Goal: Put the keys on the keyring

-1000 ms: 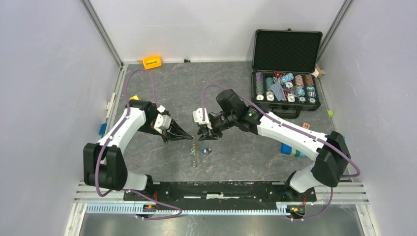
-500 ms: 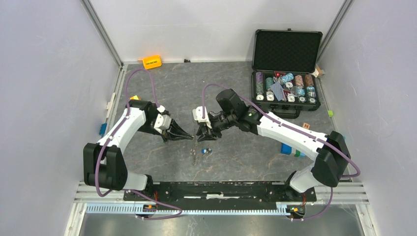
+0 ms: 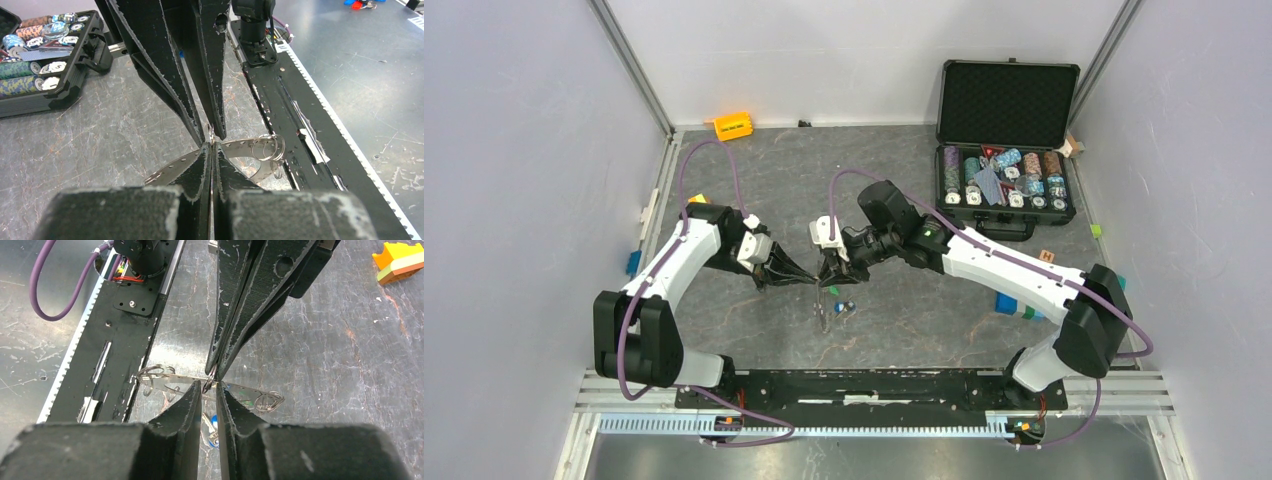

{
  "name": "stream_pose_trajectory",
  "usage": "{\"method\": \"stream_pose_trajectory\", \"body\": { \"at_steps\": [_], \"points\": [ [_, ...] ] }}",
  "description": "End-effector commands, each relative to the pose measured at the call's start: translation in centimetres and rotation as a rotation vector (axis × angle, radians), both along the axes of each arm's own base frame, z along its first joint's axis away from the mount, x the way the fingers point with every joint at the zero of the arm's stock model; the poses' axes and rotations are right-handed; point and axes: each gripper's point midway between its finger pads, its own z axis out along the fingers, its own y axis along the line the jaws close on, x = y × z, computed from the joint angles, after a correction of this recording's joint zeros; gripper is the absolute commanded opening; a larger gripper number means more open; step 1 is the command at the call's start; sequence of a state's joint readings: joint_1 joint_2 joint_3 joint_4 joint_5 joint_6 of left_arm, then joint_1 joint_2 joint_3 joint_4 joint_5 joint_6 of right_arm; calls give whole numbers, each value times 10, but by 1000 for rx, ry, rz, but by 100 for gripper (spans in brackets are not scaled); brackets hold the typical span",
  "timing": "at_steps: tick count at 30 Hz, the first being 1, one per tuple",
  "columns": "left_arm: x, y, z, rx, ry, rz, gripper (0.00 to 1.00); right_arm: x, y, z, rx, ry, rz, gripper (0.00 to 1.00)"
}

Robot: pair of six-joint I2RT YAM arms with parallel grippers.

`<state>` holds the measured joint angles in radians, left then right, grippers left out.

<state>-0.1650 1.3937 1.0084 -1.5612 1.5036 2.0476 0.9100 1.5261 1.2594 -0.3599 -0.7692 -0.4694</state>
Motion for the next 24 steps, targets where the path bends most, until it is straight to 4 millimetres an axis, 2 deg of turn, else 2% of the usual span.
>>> {"method": "stream_pose_trajectory", "body": {
  "at_steps": [1, 4, 8, 13, 17, 24],
  "points": [
    [14, -7, 37, -170, -202, 57, 2, 1, 6, 16, 39, -26, 7, 20],
    [14, -7, 37, -170, -199, 57, 2, 4, 5, 16, 36, -42, -9, 14],
    [15, -7, 35, -168, -192, 58, 2, 12, 4, 17, 25, -67, -49, 0],
    [16, -8, 27, -162, -176, 60, 3, 19, 4, 26, -4, -134, -88, 0],
    [19, -8, 24, -159, -170, 59, 8, 16, 5, 29, -35, -197, -90, 0],
    [19, -8, 21, -149, -174, 53, 13, 20, 4, 30, -88, -267, -113, 0]
  ]
}}
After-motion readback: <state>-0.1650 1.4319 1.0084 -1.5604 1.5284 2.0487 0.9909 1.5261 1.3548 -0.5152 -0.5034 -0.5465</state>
